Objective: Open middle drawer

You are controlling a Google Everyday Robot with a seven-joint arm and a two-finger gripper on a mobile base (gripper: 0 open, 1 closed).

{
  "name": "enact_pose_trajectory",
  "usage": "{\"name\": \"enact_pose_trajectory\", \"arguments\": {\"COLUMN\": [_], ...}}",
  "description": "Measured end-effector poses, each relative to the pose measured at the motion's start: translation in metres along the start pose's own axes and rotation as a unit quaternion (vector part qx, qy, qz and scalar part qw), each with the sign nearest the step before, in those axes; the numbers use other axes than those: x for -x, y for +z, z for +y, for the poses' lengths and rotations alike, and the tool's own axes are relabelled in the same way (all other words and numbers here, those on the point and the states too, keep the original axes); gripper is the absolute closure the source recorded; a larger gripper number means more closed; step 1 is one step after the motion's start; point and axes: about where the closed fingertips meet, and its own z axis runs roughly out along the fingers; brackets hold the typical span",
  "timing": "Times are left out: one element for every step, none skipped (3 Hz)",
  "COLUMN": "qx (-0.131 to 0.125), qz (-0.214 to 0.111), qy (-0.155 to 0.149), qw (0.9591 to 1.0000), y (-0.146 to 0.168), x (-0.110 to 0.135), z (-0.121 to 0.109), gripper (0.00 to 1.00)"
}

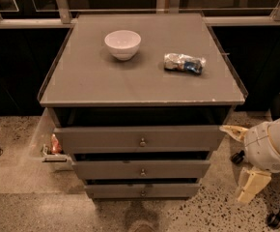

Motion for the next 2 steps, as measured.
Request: {"name": "enact_pose_trajectory", "arguments": {"qx": [0.000, 0.009], "qz": [0.000, 0.009], "qy": [0.000, 0.002], "qw": [1.0000, 0.9999], "y": [0.001, 0.044], "x": [0.000, -0.019], "z": [0.000, -0.004], "gripper": [0.00, 0.00]}}
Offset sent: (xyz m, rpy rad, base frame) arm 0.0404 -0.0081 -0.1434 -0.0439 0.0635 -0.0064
